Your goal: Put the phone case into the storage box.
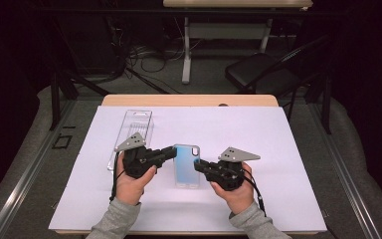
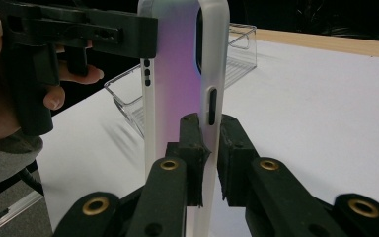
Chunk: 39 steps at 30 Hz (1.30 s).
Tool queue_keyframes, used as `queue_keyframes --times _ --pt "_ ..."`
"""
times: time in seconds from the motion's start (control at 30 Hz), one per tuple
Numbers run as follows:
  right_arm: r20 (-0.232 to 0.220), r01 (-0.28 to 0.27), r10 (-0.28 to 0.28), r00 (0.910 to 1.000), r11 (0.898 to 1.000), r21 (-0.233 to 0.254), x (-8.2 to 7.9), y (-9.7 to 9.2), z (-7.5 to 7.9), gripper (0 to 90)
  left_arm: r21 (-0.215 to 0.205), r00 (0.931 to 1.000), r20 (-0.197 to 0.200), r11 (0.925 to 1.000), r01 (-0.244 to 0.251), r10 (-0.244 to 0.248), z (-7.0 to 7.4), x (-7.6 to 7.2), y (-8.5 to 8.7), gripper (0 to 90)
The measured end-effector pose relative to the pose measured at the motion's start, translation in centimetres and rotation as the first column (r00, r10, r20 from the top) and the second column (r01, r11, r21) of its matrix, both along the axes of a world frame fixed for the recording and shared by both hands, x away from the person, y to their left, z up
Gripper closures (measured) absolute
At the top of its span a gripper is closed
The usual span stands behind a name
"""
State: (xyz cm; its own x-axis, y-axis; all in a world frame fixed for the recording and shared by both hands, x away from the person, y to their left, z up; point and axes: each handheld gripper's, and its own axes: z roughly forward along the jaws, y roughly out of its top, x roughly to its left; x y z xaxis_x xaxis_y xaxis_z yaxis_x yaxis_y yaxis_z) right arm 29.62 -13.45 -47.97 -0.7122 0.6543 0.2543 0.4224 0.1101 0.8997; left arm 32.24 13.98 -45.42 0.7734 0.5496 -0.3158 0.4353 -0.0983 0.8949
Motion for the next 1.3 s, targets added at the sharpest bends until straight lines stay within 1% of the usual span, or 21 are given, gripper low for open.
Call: queue_keyframes --times 0.57,0.83,1.03,1.3 --pt "-0.004 0.000 0.000 1.0000 1.000 0.010 0.07 -0.04 -0.01 81.2 -0.006 1.0000 -0.002 1.0000 0.004 -0.004 0.03 -0.02 0.04 83.9" --pt "-0.001 0.001 -0.001 1.0000 1.000 0.015 0.13 -0.14 0.03 79.6 0.005 1.0000 -0.003 1.0000 0.000 0.000 -0.05 0.07 0.15 83.9" --pt "0.004 -0.003 0.003 1.0000 1.000 0.024 0.14 -0.18 0.06 76.2 0.002 0.9998 -0.005 0.9998 -0.019 0.019 -0.13 0.19 0.37 83.9" --pt "0.002 -0.008 0.008 1.0000 1.000 0.018 0.18 -0.21 0.08 73.8 -0.001 0.9993 -0.003 0.9993 -0.038 0.038 -0.15 0.43 0.94 84.0"
